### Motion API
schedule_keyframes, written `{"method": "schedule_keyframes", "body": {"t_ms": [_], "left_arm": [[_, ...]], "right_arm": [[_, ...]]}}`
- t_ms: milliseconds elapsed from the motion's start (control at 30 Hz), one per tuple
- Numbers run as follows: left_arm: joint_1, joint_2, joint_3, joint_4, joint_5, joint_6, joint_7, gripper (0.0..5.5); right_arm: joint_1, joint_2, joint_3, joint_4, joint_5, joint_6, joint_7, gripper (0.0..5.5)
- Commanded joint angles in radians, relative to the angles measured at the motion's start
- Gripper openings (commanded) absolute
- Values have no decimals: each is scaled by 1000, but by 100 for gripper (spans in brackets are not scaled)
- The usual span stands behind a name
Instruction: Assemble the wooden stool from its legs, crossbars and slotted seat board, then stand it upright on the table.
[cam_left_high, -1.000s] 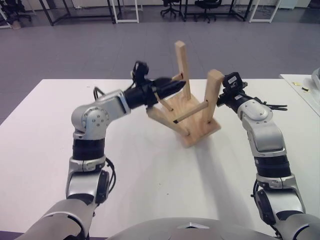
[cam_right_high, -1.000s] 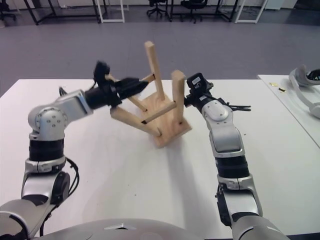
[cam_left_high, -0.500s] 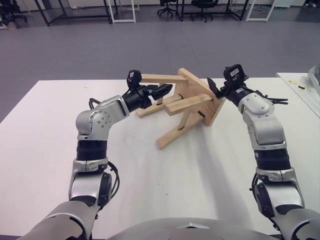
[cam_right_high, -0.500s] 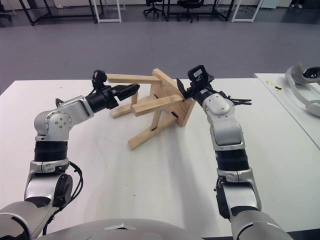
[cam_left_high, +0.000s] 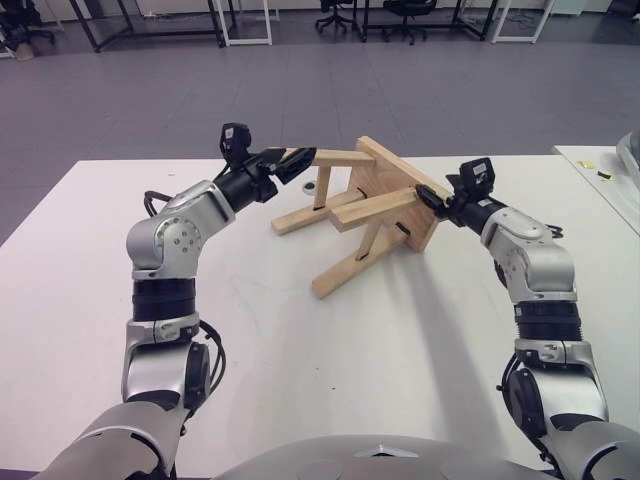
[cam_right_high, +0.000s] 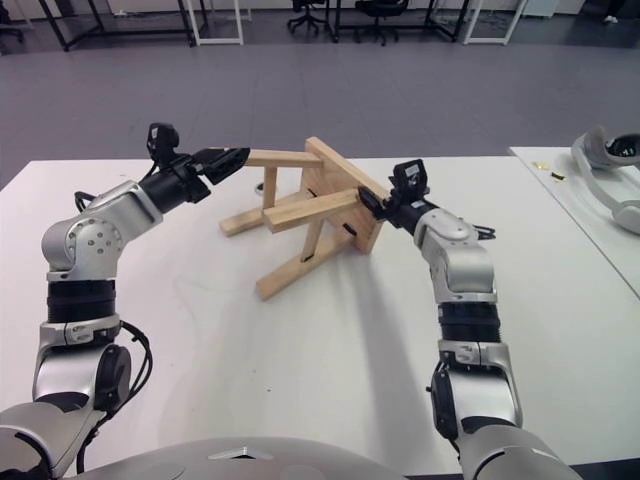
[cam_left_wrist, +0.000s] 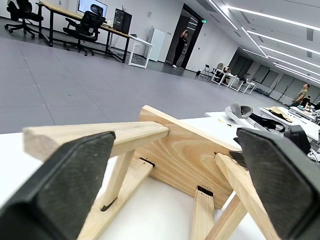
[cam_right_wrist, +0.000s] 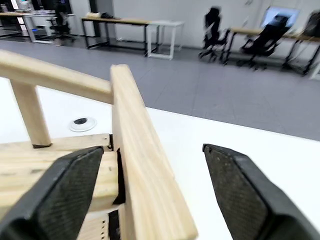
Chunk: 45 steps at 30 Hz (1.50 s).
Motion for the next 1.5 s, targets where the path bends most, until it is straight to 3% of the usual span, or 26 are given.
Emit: {"method": "schedule_keyframes", "body": {"t_ms": [33, 233, 567, 667, 800, 967, 1267, 1333, 1500], "left_arm": [[14, 11, 11, -3, 3, 1, -2, 448], [20, 2, 15, -14, -2, 10, 6, 448], [47, -26, 23, -38, -13, 12, 28, 448], [54, -29, 28, -42, -14, 10, 31, 448], [61, -32, 34, -47, -15, 7, 35, 448], [62, -38, 32, -53, -12, 4, 35, 448], [85, -63, 7, -72, -6, -4, 40, 448], [74, -56, -9, -76, 7, -13, 31, 448], [10, 8, -90, -240, -45, 0, -99, 448]], "right_arm": [[31, -59, -17, 54, 30, 45, 66, 373], [9, -102, 18, 182, 19, -2, 139, 373], [-89, -15, 86, 340, 14, -184, 224, 373], [-49, -78, 147, 254, 55, -161, 437, 373], [60, -229, 279, -58, 195, -33, 822, 373], [93, -206, 314, -369, 379, 142, 860, 373], [15, -241, 223, -116, 305, 71, 787, 373], [-45, -245, 242, 55, 178, -69, 720, 373], [-350, -103, 213, 642, -10, -402, 460, 373]]}}
